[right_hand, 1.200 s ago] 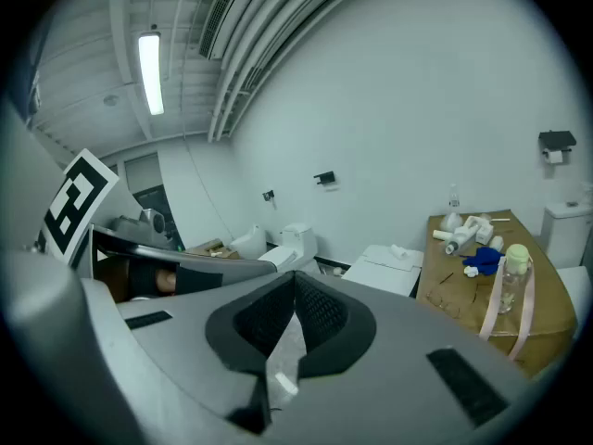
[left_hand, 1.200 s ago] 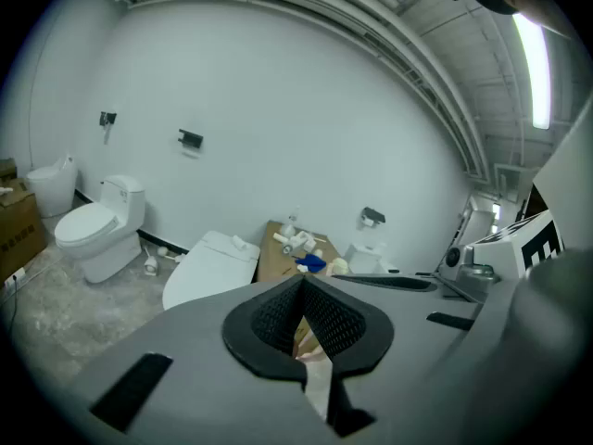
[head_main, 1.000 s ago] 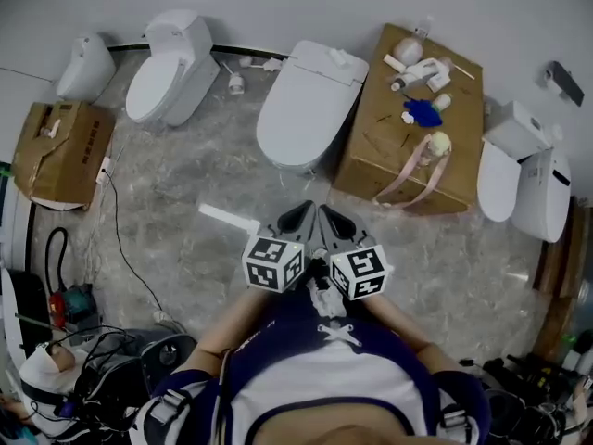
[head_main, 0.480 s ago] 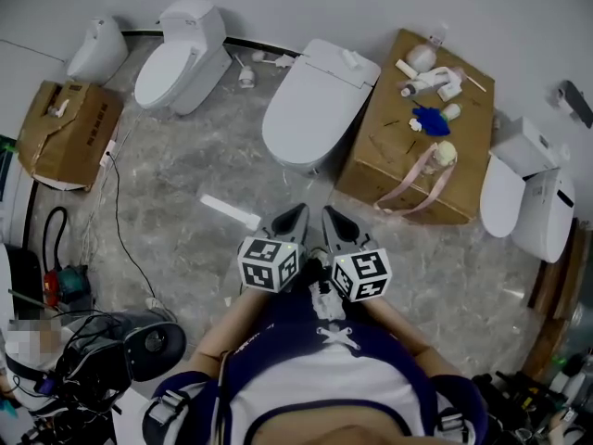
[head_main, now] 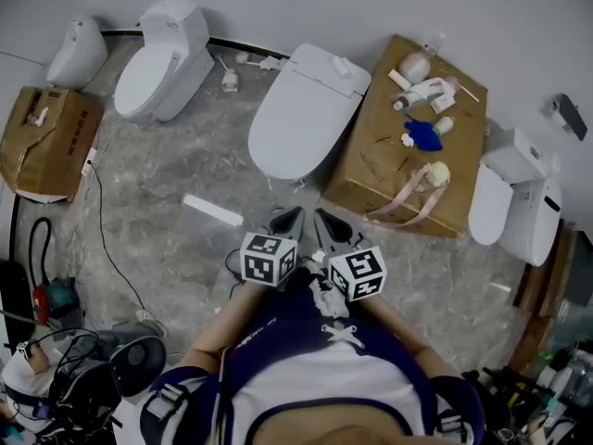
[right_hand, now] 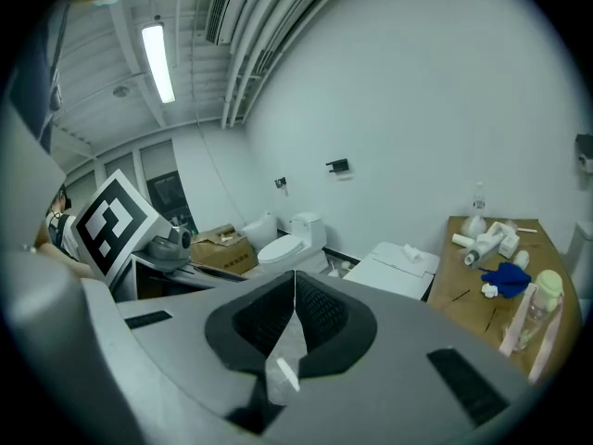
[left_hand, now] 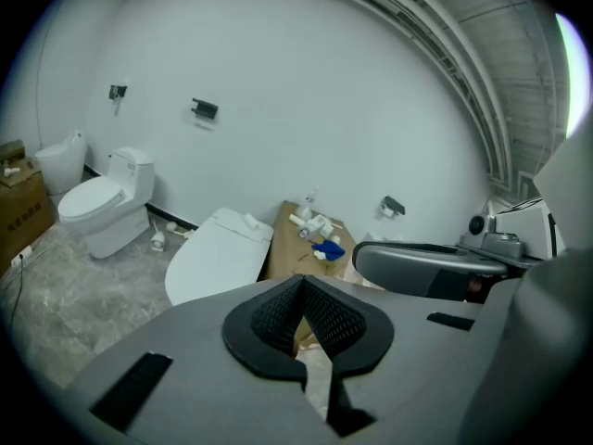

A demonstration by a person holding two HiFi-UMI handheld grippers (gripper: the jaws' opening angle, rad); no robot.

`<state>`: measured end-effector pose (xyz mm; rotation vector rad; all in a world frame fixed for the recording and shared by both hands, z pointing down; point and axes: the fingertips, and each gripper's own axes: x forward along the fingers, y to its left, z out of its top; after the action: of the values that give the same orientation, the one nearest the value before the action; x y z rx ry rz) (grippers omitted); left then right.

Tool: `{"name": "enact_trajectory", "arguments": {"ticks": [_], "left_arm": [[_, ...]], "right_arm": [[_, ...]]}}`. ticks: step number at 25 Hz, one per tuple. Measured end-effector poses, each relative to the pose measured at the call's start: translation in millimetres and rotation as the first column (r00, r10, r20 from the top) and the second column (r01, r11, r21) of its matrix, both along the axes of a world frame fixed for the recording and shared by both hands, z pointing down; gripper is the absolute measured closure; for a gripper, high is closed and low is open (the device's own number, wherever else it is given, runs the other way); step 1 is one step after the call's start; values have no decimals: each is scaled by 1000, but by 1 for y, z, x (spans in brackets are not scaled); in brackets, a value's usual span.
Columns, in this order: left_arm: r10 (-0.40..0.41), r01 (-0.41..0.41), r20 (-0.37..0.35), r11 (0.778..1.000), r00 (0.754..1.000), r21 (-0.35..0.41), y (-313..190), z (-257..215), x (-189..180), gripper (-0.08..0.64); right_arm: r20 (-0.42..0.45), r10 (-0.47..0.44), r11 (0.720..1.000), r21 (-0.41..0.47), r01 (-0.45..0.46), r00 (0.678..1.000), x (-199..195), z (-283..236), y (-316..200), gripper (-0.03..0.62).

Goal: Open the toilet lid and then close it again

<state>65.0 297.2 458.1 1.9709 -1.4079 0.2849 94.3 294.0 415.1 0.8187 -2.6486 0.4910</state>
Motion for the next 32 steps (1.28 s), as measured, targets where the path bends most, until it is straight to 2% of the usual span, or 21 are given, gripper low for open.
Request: {"name": "enact_trajectory", "arguments": {"ticks": [9, 17, 21, 23, 26, 29, 30, 32], "left_arm": [[-82, 72, -113, 993, 990, -94, -77, 21, -52, 554], [-84, 45, -196, 979, 977, -198, -114, 44, -88, 554], [-100, 47, -197, 966, 975, -255, -124, 63, -104, 554], [-122, 53, -221, 955, 968, -293, -127, 72, -106, 554], [-179, 78, -270, 935, 946, -345, -136, 87, -109, 554], [-243, 108, -330, 919, 912, -378, -140, 98, -104, 554], [-264, 117, -366, 919, 893, -377, -143, 100, -102, 554], [-308, 139, -466, 922, 830, -362, -151, 102, -99, 554]], "right_arm": [[-71, -8, 999, -38, 6, 997, -41, 15, -74, 583], [-99, 12, 994, -109, -23, 995, -86, 35, -126, 583], [-120, 15, 994, -103, -27, 993, -95, 41, -142, 583], [-147, 1, 995, -100, -16, 989, -95, 47, -147, 583], [-176, -31, 994, -105, 12, 984, -98, 60, -163, 583], [-201, -80, 991, -122, 56, 976, -98, 72, -168, 583], [-201, -97, 989, -133, 71, 975, -99, 74, -169, 583], [-200, -131, 983, -156, 101, 971, -101, 79, -173, 583]]}}
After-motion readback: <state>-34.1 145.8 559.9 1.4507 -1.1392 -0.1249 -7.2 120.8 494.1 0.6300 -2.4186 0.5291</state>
